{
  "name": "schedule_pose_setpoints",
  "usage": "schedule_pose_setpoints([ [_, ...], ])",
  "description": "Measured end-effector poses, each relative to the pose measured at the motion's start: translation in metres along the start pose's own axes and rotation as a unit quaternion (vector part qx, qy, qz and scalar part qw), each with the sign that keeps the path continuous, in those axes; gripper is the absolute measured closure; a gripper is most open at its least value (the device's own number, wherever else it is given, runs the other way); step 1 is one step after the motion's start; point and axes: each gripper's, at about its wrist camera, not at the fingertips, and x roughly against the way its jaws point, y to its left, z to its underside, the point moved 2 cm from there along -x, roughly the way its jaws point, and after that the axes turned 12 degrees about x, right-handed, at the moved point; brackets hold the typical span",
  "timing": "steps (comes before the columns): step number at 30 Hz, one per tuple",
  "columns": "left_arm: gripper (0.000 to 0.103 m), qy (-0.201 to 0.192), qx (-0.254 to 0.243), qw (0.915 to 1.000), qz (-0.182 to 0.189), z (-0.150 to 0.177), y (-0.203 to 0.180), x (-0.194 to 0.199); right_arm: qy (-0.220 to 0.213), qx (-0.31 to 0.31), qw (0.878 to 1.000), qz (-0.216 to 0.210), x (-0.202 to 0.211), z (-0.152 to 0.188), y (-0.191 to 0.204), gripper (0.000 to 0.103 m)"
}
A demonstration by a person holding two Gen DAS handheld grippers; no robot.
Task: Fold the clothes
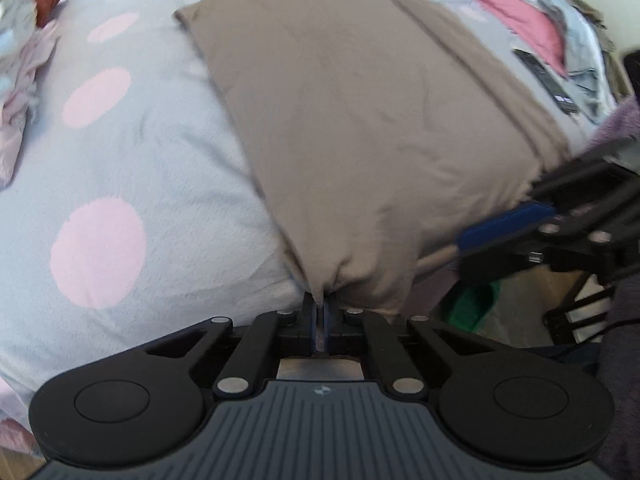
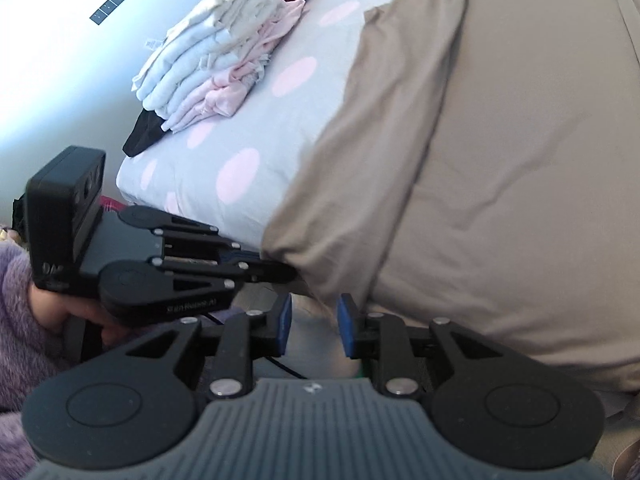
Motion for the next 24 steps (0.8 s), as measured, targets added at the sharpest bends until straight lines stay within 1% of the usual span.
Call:
schedule_pose_setpoints([
  [2, 0.102, 0.0, -0.012, 0.9999, 0.007, 0.0, -0.007, 0.002, 0.001, 0.008, 1.0, 0.008, 0.001, -0.009, 0.009, 0.068],
  [3, 0.102, 0.002, -0.014, 0.9998, 0.01, 0.0, -0.01, 0.004, -0.006, 0.01, 1.0, 0.012, 0.002, -0.013, 0.012, 0.059],
  [4, 0.102, 0.003, -0.017, 0.9998, 0.012, -0.001, -0.013, 0.004, -0.011, 0.006, 1.0, 0.018, 0.003, -0.017, 0.015, 0.057],
  [8, 0.102, 0.002, -0.025, 0.9995, 0.02, -0.007, -0.021, 0.008, -0.007, -0.006, 1.0, 0.027, -0.003, -0.029, 0.019, 0.057],
  [13, 0.102, -0.002, -0.032, 0.9987, 0.04, -0.013, -0.028, 0.009, 0.01, -0.003, 0.999, 0.052, -0.024, -0.042, 0.023, 0.059],
  [14, 0.102, -0.002, -0.035, 0.9985, 0.041, -0.014, -0.03, 0.009, 0.015, -0.004, 0.998, 0.055, -0.028, -0.043, 0.023, 0.061],
  [16, 0.102, -0.002, -0.042, 0.9981, 0.044, -0.014, -0.033, 0.007, 0.027, -0.003, 0.997, 0.071, -0.035, -0.042, 0.022, 0.07],
  [17, 0.102, -0.002, -0.045, 0.9979, 0.046, -0.014, -0.035, 0.006, 0.03, -0.002, 0.997, 0.074, -0.037, -0.041, 0.021, 0.072],
  [19, 0.102, -0.001, -0.048, 0.9976, 0.05, -0.015, -0.036, 0.005, 0.037, -0.002, 0.996, 0.076, -0.041, -0.04, 0.018, 0.087],
  [20, 0.102, -0.002, -0.049, 0.9974, 0.053, -0.015, -0.036, 0.005, 0.037, -0.003, 0.997, 0.074, -0.042, -0.039, 0.016, 0.088],
  [22, 0.102, 0.0, -0.044, 0.9969, 0.065, -0.016, -0.033, 0.009, 0.036, -0.007, 0.997, 0.07, -0.042, -0.037, 0.012, 0.097],
  [24, 0.098, 0.0, -0.038, 0.9964, 0.076, -0.021, -0.028, 0.016, 0.034, -0.015, 0.997, 0.066, -0.04, -0.035, 0.007, 0.097],
])
